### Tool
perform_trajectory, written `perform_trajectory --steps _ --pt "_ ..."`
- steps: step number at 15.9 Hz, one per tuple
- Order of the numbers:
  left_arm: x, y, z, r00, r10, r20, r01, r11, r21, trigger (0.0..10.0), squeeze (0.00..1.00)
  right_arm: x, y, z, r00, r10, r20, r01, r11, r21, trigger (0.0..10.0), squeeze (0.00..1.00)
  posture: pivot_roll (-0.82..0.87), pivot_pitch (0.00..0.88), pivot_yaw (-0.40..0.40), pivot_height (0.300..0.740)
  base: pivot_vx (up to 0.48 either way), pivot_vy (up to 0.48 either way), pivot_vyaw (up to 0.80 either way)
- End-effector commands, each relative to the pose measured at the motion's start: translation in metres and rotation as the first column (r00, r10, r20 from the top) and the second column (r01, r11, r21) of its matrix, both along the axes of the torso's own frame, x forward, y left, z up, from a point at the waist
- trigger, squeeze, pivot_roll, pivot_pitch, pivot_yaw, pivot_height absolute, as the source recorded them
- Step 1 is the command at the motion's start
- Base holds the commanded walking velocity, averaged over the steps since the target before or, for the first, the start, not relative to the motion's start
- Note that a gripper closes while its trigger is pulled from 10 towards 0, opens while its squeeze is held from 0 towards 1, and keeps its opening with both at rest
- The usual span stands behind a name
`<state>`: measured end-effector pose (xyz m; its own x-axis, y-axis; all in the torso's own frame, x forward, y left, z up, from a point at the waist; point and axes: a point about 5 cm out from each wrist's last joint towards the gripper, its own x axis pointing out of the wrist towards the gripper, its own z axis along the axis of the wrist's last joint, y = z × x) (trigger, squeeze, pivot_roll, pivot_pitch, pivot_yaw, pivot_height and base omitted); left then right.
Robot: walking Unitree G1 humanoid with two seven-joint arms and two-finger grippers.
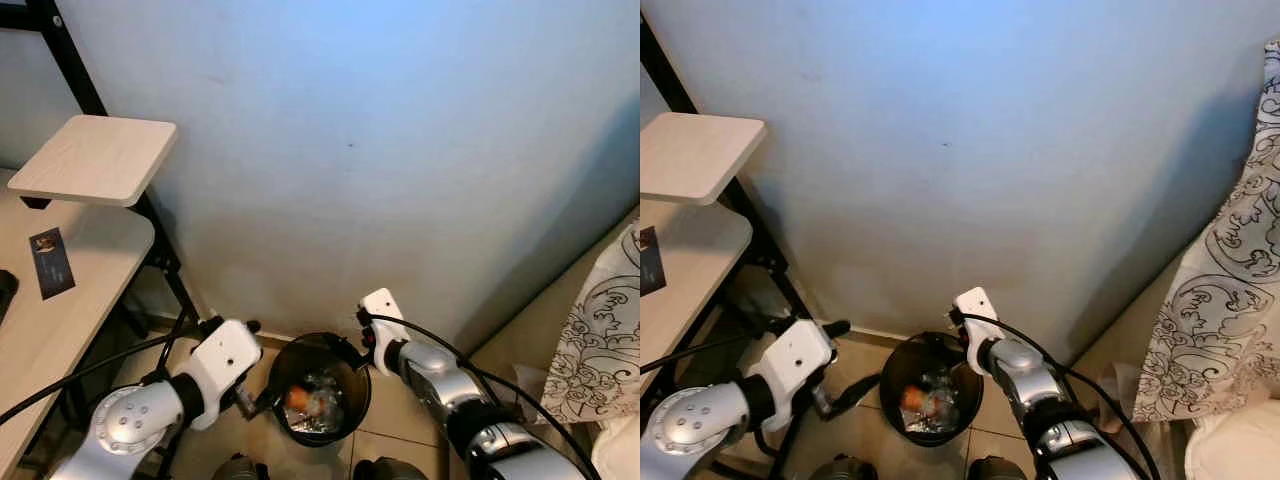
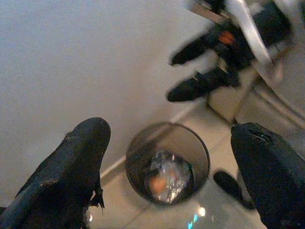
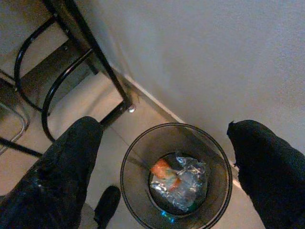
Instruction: Clean up the room
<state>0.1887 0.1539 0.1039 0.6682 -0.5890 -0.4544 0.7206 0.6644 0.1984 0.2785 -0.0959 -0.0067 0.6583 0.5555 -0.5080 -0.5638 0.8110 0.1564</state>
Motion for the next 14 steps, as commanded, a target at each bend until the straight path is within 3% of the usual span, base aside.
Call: perform_trajectory --steps 1,3,4,5,6,7,8,10,13,14 --pt "0.009 0.004 0.007 0.992 0.115 0.056 -0.113 0.993 -0.027 10.0 0.0 0.002 -0.014 0.005 0.997 -0.062 0.039 0.061 0.997 0.043 10.0 1.0 0.08 0.118 -0.03 0.74 0.0 0.0 0.0" --pt "0.026 0.009 0.015 0.923 0.354 0.152 -0.342 0.934 -0.097 10.0 0.0 0.004 -0.032 0.02 0.979 -0.163 0.122 0.152 0.984 0.094 10.0 1.0 0.08 0.098 -0.027 0.74 0.0 0.0 0.0" --pt "0.032 0.013 0.02 0.864 0.471 0.177 -0.451 0.881 -0.142 10.0 0.0 0.003 -0.04 0.029 0.962 -0.223 0.158 0.207 0.972 0.111 10.0 1.0 0.07 0.083 -0.02 0.74 0.0 0.0 0.0" --pt "0.035 0.016 0.024 0.813 0.551 0.187 -0.524 0.833 -0.178 10.0 0.0 0.0 -0.049 0.043 0.935 -0.285 0.21 0.262 0.956 0.13 10.0 1.0 0.06 0.061 -0.008 0.74 0.0 0.0 0.0" --pt "0.036 0.016 0.027 0.799 0.568 0.198 -0.539 0.822 -0.185 10.0 0.0 -0.003 -0.058 0.055 0.9 -0.35 0.26 0.325 0.936 0.136 10.0 0.98 0.06 0.046 -0.002 0.74 0.0 0.0 0.0" --pt "0.036 0.016 0.028 0.794 0.569 0.216 -0.54 0.822 -0.18 10.0 0.0 -0.003 -0.064 0.062 0.875 -0.397 0.277 0.373 0.918 0.136 10.0 0.79 0.06 0.04 0.0 0.74 0.0 0.0 0.0" --pt "0.036 0.016 0.03 0.778 0.586 0.225 -0.553 0.81 -0.194 10.0 0.0 -0.006 -0.072 0.072 0.835 -0.458 0.306 0.438 0.889 0.133 10.0 0.0 0.04 0.025 0.01 0.74 0.0 0.0 0.0" --pt "0.038 0.015 0.034 0.753 0.609 0.25 -0.571 0.793 -0.212 10.0 0.0 -0.015 -0.077 0.092 0.793 -0.533 0.295 0.505 0.846 0.172 10.0 0.0 0.02 0.004 0.021 0.74 0.0 0.0 0.0" --pt "0.04 0.012 0.033 0.755 0.6 0.264 -0.564 0.8 -0.203 10.0 0.0 -0.024 -0.075 0.1 0.798 -0.529 0.287 0.501 0.849 0.17 10.0 0.0 0.01 0.0 0.026 0.74 0.0 0.0 0.0" --pt "0.043 0.011 0.033 0.753 0.606 0.257 -0.567 0.795 -0.215 10.0 0.0 -0.034 -0.078 0.104 0.79 -0.53 0.308 0.512 0.847 0.144 10.0 0.0 0.0 0.0 0.031 0.74 0.0 0.0 0.0"
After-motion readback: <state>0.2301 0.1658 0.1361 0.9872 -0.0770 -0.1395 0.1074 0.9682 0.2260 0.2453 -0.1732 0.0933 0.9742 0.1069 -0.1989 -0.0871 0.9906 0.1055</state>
